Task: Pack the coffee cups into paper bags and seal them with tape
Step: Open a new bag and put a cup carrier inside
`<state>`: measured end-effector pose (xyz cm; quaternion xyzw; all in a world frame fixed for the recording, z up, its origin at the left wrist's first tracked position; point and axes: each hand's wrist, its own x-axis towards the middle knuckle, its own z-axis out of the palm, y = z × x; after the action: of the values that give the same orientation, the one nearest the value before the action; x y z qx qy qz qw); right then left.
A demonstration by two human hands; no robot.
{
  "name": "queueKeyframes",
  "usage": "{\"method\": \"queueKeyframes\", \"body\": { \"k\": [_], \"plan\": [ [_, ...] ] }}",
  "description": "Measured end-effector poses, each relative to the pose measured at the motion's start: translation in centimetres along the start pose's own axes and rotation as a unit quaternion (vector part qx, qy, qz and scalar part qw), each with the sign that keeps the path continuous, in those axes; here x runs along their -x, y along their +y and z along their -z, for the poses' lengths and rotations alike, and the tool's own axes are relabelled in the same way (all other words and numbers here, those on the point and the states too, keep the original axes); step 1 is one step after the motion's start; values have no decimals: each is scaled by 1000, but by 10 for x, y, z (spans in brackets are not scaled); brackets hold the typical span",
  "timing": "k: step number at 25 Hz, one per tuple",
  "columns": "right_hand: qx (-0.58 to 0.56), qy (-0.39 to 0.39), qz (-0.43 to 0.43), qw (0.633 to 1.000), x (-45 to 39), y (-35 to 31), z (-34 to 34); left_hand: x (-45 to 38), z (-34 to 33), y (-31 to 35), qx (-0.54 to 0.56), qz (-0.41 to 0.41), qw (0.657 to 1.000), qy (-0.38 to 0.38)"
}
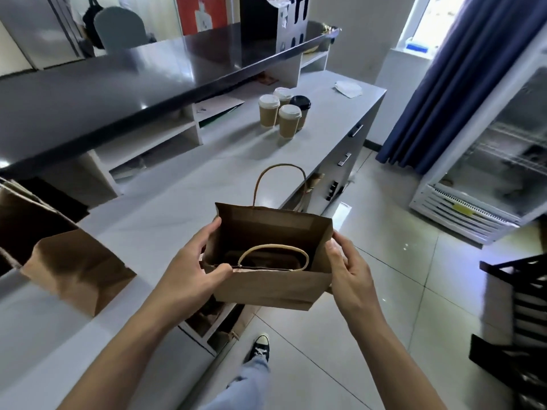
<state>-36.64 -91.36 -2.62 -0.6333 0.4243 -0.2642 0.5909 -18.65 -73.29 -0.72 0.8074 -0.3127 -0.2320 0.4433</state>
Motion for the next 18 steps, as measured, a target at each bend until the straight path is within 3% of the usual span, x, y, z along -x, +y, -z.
{"method": "queueKeyframes", "body": {
  "k": [18],
  "plan": [
    [-5, 100, -7, 995, -225, -29, 50, -250, -69, 73, 23, -53, 995, -83]
  ]
}}
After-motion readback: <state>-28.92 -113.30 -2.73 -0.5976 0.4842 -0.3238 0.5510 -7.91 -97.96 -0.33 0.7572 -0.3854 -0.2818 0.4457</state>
